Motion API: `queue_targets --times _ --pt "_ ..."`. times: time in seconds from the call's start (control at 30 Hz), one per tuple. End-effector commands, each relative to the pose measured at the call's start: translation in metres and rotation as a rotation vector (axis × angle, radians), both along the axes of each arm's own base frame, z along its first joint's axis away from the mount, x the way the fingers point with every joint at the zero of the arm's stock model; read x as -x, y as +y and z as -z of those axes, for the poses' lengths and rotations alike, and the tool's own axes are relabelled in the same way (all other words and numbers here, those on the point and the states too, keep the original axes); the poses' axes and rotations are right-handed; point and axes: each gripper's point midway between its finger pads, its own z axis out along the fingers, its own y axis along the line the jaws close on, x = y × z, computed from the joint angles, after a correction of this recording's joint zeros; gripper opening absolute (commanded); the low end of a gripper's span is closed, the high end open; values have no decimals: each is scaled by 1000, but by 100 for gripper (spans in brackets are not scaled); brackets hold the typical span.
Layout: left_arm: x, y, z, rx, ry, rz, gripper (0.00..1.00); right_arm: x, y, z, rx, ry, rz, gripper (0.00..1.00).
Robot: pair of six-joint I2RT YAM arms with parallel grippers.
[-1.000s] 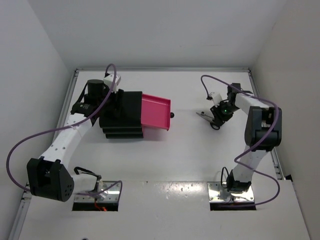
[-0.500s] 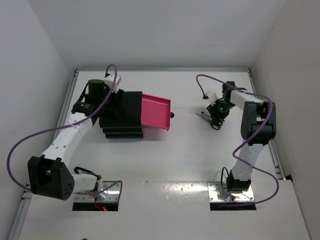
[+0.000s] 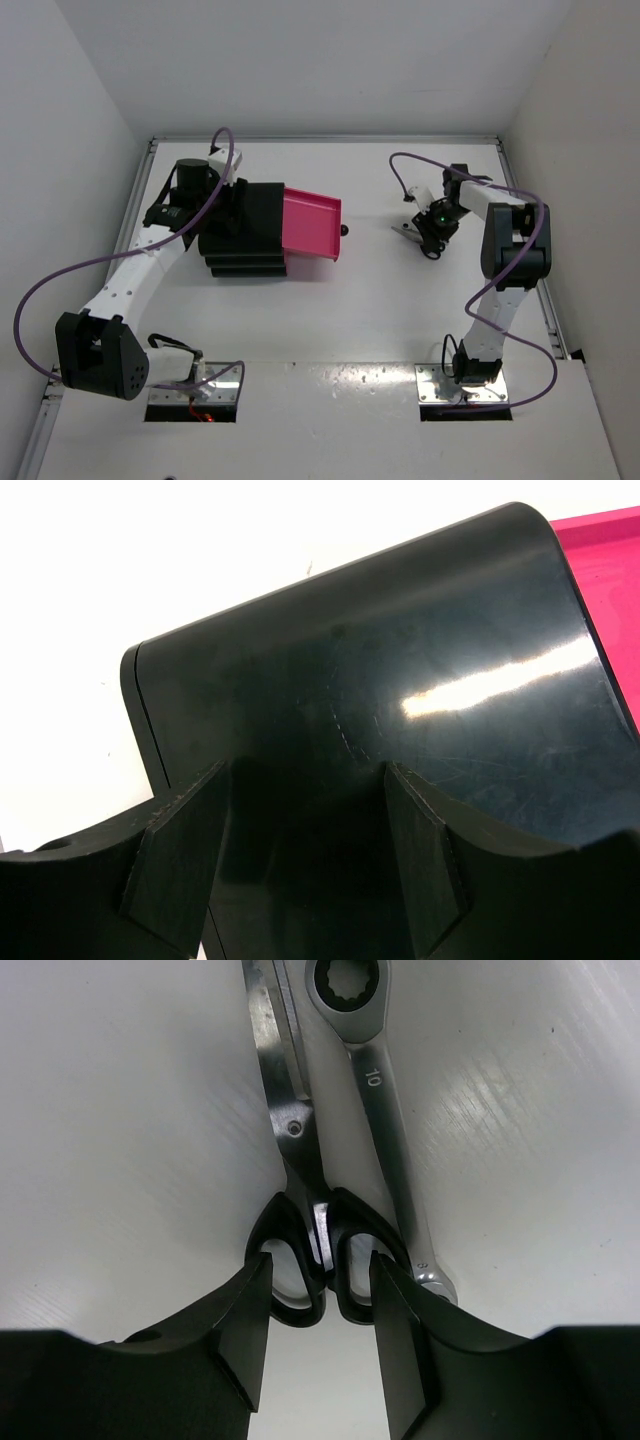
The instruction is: Sort the tools into containers
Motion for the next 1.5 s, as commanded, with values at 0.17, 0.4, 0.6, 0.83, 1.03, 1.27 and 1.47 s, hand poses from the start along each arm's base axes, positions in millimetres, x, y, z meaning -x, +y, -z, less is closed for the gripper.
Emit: queue_targets --times 0.17,0.4,0.6,0.83,1.03,1.27,1.47 --pt "-3 -3 -7 12 -27 -7 69 -2 -17 8 82 -16 -47 45" --pt "-4 -1 -7 7 -28 -14 69 6 -21 15 125 -6 -71 35" --pt "-4 -1 -7 7 -28 -14 69 20 -10 8 67 38 -79 3" --pt "-1 2 -8 13 -38 -42 69 24 24 -76 -119 -65 -57 0" --pt "-3 5 -9 22 -45 -71 69 16 62 -158 -319 -165 -27 0" --pt "-4 4 -12 59 -51 -105 71 0 141 -206 -496 -151 -26 0" --pt "-6 16 -12 41 -57 -160 73 -3 207 -202 -570 -77 -32 0"
